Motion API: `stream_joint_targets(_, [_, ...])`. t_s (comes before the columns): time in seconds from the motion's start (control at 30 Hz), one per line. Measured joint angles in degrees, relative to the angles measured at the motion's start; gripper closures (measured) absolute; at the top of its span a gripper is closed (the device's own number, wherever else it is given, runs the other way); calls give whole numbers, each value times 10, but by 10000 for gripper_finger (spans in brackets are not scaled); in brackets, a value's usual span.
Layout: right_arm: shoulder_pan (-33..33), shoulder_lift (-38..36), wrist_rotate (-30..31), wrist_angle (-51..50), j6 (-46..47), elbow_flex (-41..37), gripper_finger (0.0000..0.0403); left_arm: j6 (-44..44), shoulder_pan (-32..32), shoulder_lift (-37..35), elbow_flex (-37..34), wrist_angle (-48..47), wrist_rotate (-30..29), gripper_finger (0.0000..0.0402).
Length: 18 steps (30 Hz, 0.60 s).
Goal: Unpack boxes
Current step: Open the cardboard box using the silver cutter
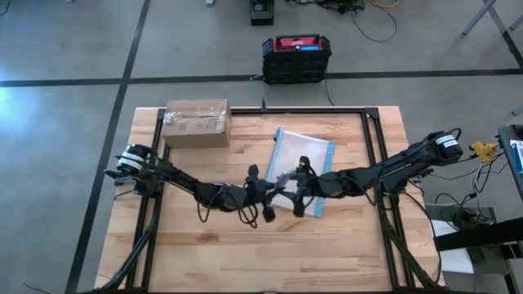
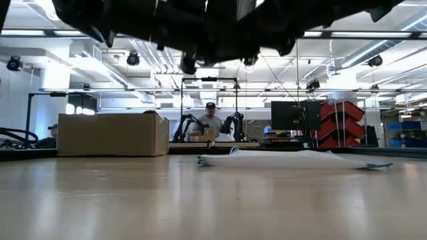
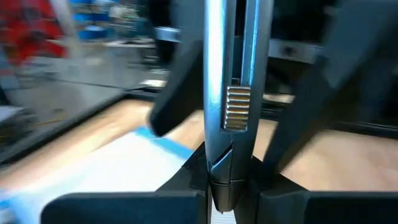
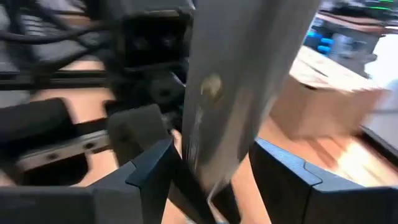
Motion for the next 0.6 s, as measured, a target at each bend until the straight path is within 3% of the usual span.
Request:
stream_joint_targets(0.13, [-1, -8, -73, -1, -2, 8, 234, 12, -9, -19, 1, -3, 75, 389])
stream_joint_targets(0.27, [2, -10, -130, 2, 5, 19, 256, 18, -14, -37, 1, -7, 113, 390])
stream_joint_targets(0.6, [16, -13, -136, 3, -1, 39, 326, 14, -26, -48, 0, -19, 127, 395])
